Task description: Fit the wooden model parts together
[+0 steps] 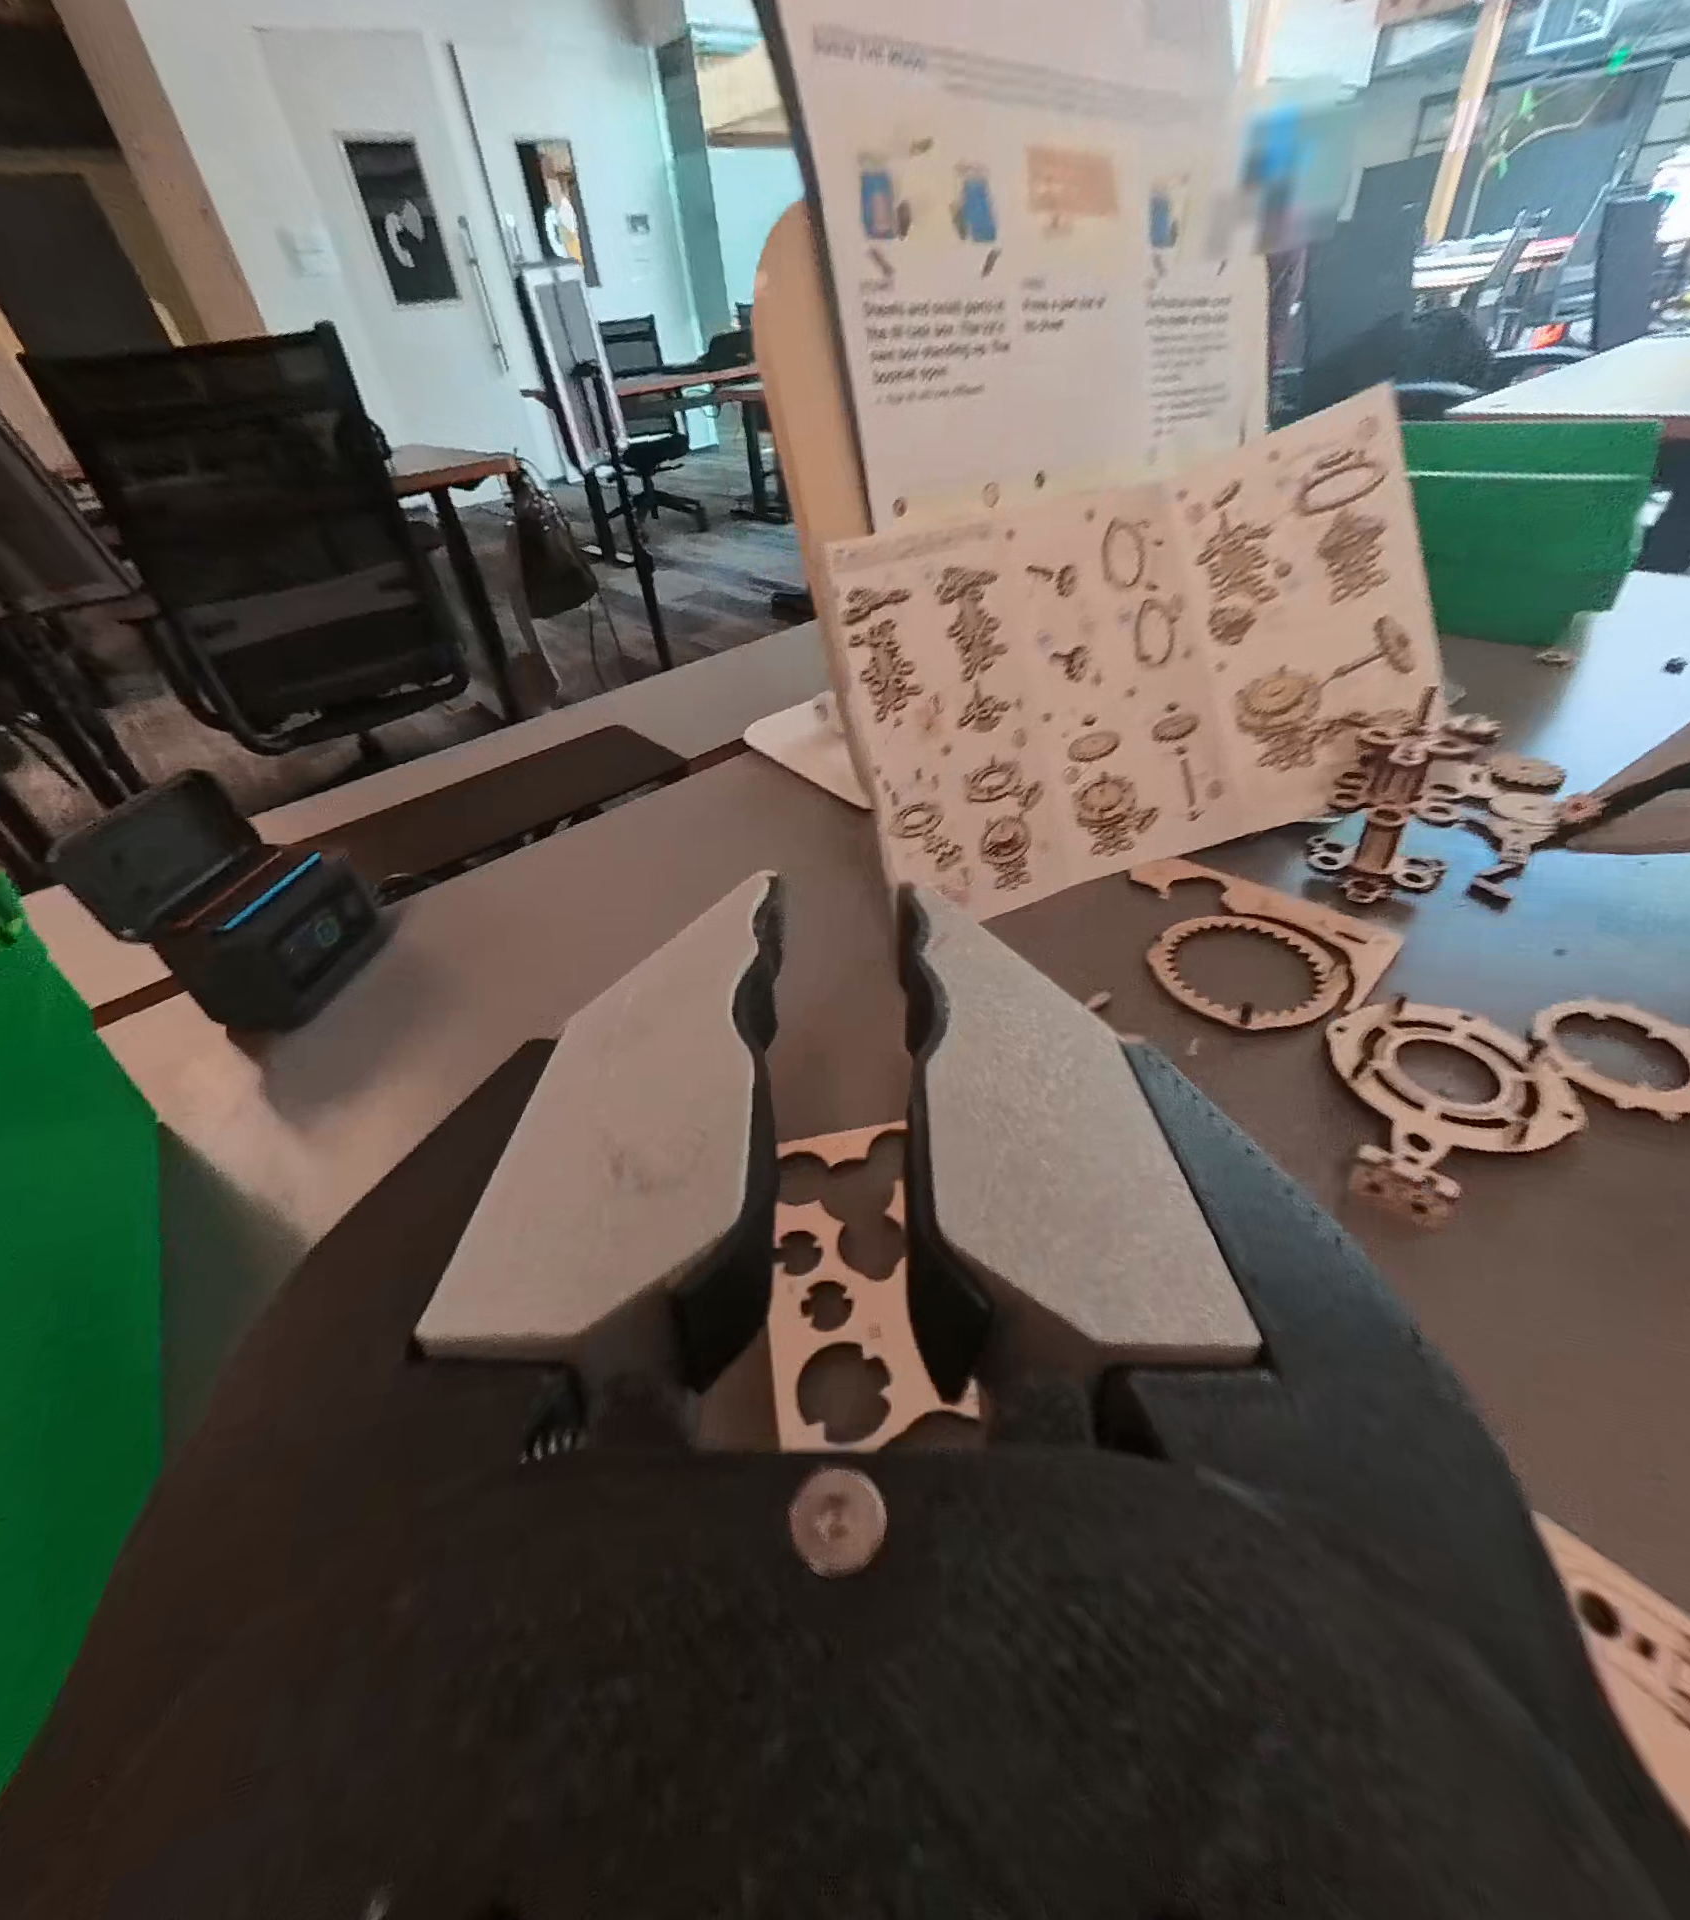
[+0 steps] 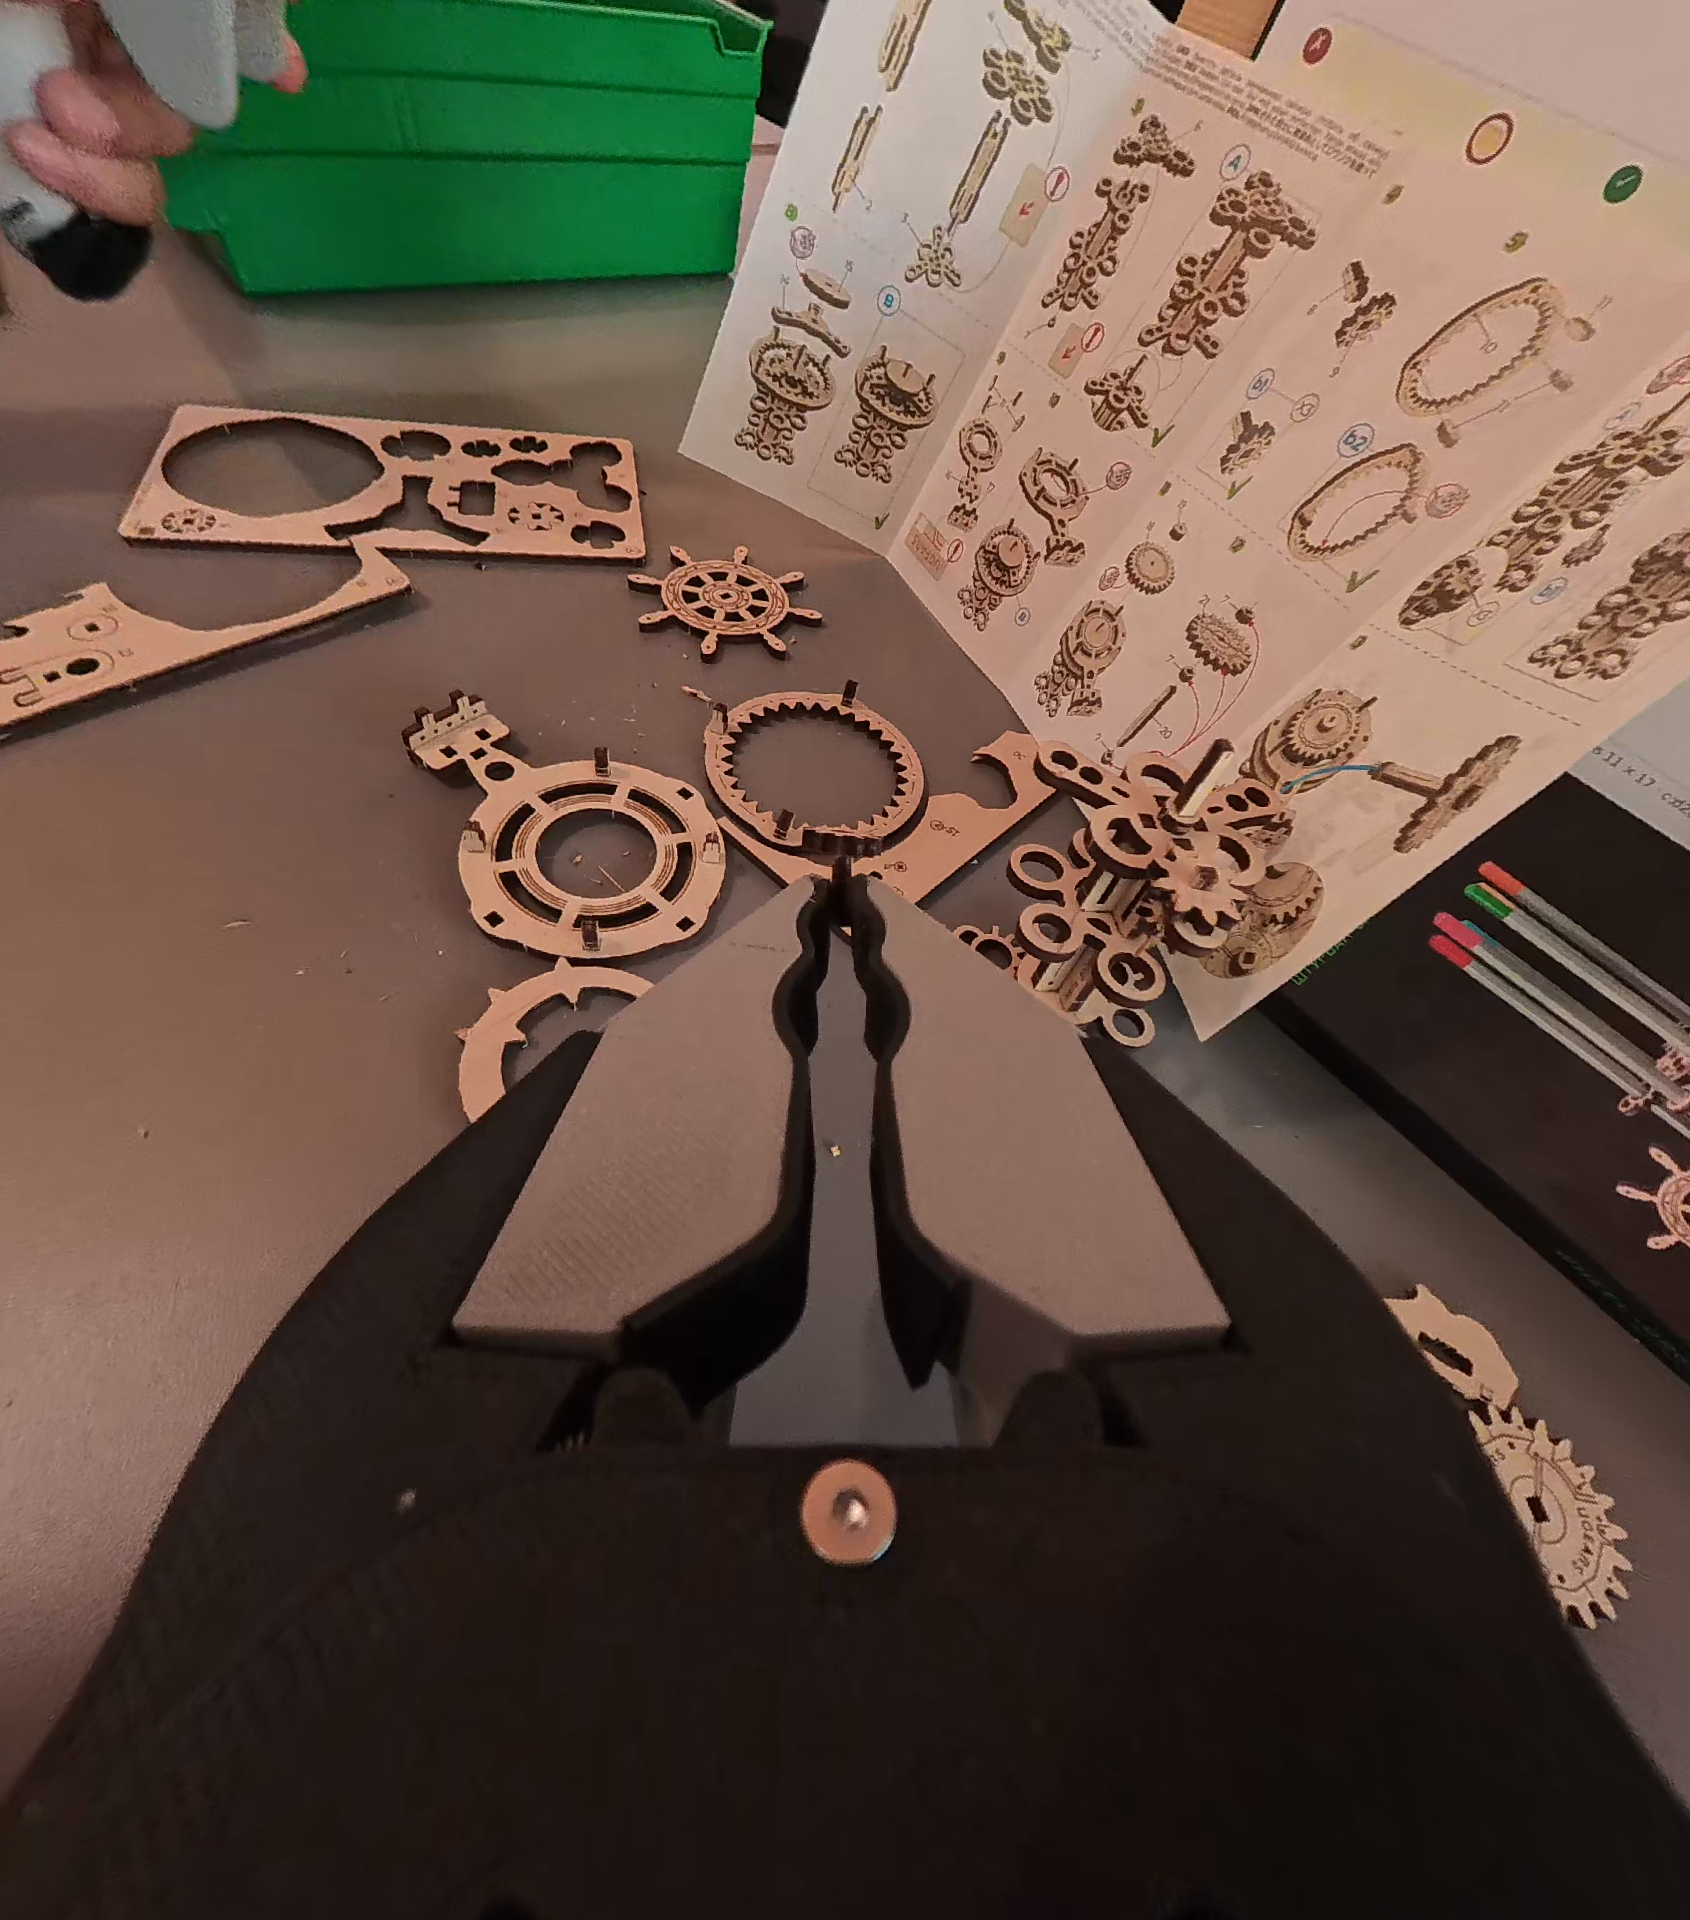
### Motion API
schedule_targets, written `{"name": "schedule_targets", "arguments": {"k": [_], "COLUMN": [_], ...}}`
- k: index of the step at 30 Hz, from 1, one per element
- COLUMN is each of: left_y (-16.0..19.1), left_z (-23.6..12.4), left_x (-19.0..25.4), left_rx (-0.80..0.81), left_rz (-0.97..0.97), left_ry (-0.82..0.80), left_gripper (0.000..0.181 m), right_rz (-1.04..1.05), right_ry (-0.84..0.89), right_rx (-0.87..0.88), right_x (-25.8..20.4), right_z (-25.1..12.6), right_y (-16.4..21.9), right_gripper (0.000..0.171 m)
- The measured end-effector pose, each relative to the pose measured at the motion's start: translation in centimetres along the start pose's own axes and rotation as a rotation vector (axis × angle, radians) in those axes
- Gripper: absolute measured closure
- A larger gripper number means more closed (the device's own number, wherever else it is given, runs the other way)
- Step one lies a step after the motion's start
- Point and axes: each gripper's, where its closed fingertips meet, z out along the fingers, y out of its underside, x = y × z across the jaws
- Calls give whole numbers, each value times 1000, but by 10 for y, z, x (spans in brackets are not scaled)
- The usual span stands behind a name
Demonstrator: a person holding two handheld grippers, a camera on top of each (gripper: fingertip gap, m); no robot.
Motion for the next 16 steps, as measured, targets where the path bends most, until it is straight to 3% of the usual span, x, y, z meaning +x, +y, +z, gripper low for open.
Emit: {"name": "schedule_targets", "arguments": {"k": [9,16], "left_y": [15,19], "left_z": [-1,4], "left_x": [-25,-20], "left_rx": [18,2], "left_rz": [-156,-128], "left_ry": [-86,-93], "left_gripper": [163,167], "right_rz": [-2,-4], "right_ry": [-5,-8], "right_rx": [-1,3], "right_x": [-1,-2], "right_z": [0,0], "right_y": [0,0], "right_gripper": [171,171]}}
